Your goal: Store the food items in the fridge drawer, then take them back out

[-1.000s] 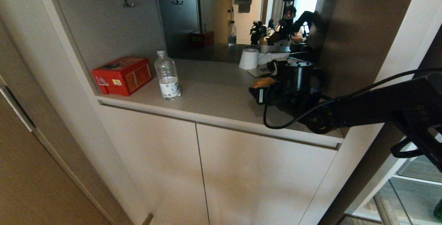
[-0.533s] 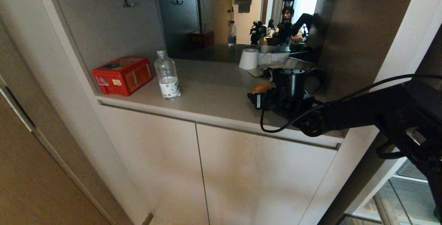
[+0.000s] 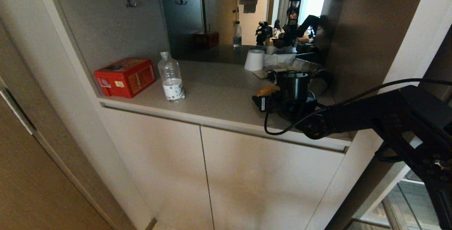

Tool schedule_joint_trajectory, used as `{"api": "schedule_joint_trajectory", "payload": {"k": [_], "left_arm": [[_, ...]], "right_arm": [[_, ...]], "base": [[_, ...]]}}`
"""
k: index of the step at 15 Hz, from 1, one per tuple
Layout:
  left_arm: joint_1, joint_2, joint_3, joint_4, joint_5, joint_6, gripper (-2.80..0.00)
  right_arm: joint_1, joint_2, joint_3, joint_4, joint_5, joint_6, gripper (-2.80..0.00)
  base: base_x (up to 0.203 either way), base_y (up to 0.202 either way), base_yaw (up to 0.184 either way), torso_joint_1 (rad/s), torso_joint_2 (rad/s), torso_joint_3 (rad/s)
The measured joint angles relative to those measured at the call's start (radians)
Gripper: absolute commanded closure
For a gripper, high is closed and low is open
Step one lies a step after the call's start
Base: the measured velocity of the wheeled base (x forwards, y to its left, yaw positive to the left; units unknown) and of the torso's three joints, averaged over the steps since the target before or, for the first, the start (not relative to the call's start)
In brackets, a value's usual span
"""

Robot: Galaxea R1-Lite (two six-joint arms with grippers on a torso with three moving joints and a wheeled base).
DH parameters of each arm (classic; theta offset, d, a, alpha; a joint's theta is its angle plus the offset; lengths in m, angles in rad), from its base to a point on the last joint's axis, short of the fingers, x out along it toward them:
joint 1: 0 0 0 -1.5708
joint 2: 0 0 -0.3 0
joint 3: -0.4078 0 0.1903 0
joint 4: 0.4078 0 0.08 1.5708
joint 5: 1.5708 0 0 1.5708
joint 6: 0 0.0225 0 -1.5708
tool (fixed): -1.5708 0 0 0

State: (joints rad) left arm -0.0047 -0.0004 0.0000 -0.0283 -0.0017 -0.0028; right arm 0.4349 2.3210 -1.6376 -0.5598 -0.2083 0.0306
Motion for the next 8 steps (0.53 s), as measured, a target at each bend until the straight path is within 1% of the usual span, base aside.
{"api": "schedule_joint_trajectory", "payload": {"k": [8], "left_arm": [[0.0, 0.0, 0.0, 0.0, 0.0, 0.0, 0.0]], "right_arm": [[0.0, 0.005, -0.002, -0.005, -0.005, 0.001, -2.8]], "base": [[0.0, 0.0, 0.0, 0.0, 0.0, 0.0]]}}
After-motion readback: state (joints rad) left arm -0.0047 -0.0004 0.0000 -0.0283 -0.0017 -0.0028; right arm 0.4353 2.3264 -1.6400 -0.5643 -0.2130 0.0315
